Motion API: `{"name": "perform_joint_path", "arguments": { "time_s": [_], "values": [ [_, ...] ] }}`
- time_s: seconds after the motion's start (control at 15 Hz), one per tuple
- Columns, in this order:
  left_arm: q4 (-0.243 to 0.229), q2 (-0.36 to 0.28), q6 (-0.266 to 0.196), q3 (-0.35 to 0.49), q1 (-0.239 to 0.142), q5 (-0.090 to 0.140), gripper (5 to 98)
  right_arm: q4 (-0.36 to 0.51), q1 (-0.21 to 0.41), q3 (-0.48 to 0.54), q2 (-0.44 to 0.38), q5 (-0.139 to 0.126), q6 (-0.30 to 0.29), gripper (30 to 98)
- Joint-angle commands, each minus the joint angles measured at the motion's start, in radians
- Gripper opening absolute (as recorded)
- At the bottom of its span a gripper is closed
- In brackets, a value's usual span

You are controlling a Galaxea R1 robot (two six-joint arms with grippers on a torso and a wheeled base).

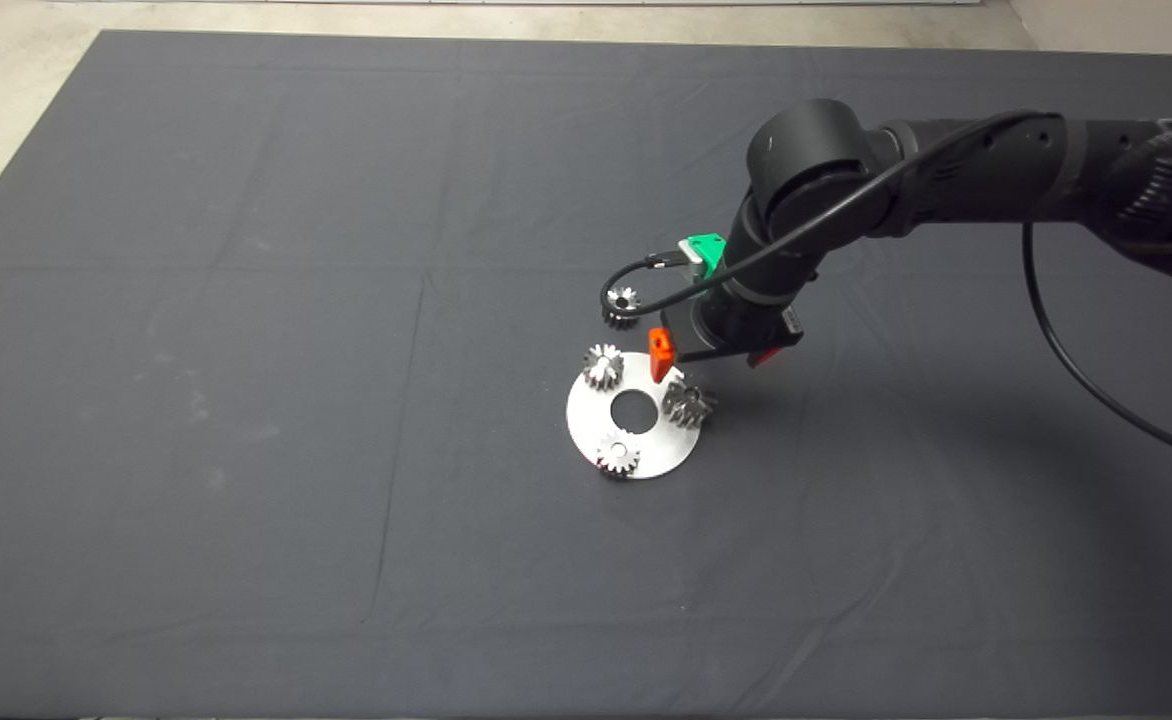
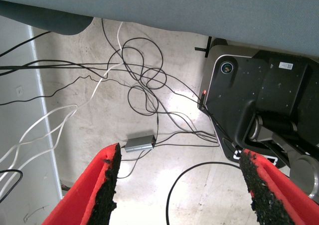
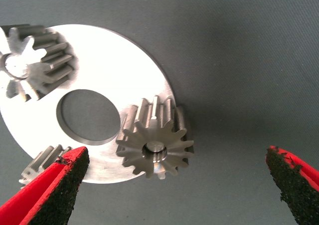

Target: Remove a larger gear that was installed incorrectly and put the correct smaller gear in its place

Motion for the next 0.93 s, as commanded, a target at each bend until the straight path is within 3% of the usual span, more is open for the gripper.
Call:
{"name": "perform_joint_path", "arguments": {
  "time_s": [0.0, 0.27, 0.87],
  "values": [
    [0.001, -0.006, -0.004, 0.015, 0.004, 0.037, 59.7, 0.021, -0.045, -0.011, 0.002, -0.076, 0.012, 93.4],
    [0.012, -0.002, -0.004, 0.013, 0.004, 0.034, 59.7, 0.021, -0.089, -0.015, 0.001, -0.075, 0.012, 93.4],
    [0.015, 0.001, -0.004, 0.013, 0.004, 0.027, 59.7, -0.021, -0.090, -0.015, 0.038, -0.077, 0.012, 93.4]
  ]
}}
